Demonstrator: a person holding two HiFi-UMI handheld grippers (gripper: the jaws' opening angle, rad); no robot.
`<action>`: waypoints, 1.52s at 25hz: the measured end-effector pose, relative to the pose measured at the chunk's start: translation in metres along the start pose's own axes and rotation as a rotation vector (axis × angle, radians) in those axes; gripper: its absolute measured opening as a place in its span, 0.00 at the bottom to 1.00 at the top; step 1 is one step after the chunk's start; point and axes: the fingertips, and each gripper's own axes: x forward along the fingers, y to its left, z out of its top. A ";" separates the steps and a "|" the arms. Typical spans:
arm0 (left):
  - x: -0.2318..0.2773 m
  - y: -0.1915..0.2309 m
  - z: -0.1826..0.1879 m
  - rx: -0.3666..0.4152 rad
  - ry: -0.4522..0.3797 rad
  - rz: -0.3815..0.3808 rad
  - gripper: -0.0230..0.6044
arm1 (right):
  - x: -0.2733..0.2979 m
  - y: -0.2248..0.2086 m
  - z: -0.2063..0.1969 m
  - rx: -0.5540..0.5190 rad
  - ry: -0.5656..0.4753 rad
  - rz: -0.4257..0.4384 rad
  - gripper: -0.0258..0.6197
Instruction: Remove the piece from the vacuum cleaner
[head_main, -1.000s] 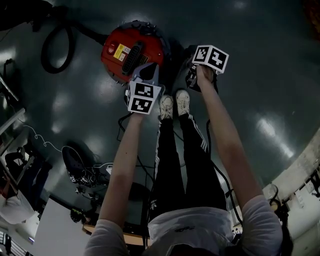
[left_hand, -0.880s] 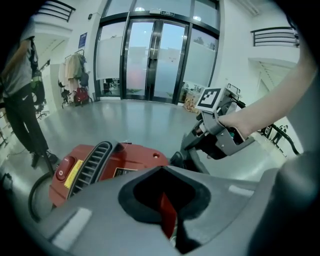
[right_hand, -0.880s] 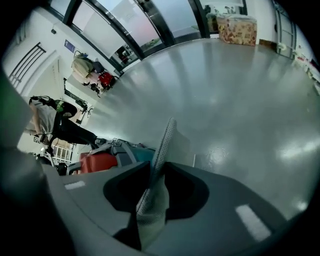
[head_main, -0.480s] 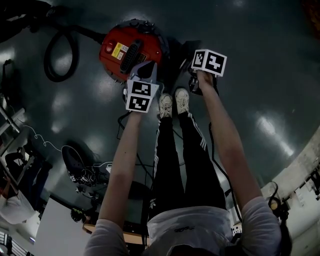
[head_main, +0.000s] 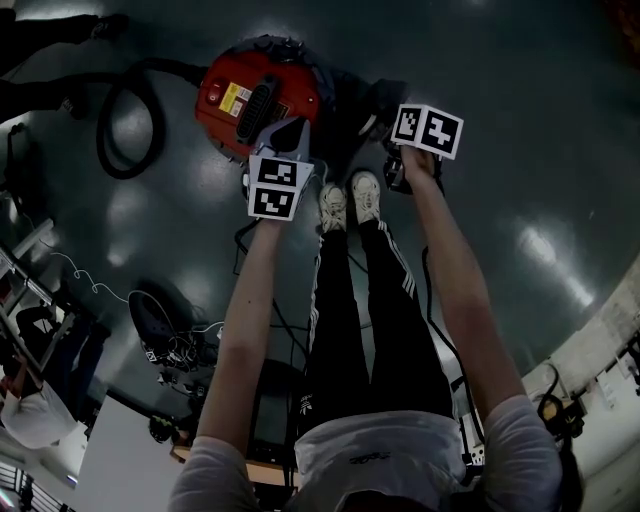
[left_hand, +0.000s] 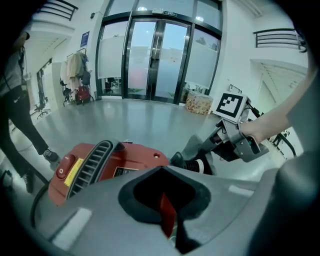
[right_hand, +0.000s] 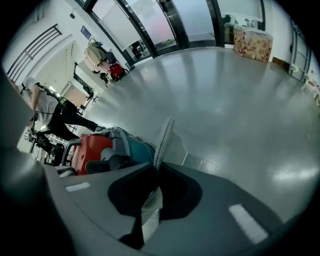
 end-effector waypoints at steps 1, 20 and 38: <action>0.000 -0.001 0.000 -0.001 0.000 0.000 0.04 | -0.003 -0.002 -0.001 -0.007 -0.002 -0.006 0.10; -0.037 -0.021 0.022 -0.289 -0.120 0.054 0.04 | -0.097 0.006 -0.039 -0.230 -0.032 0.053 0.10; -0.371 -0.061 0.330 -0.173 -0.807 0.045 0.04 | -0.461 0.214 0.090 -0.252 -0.649 0.436 0.10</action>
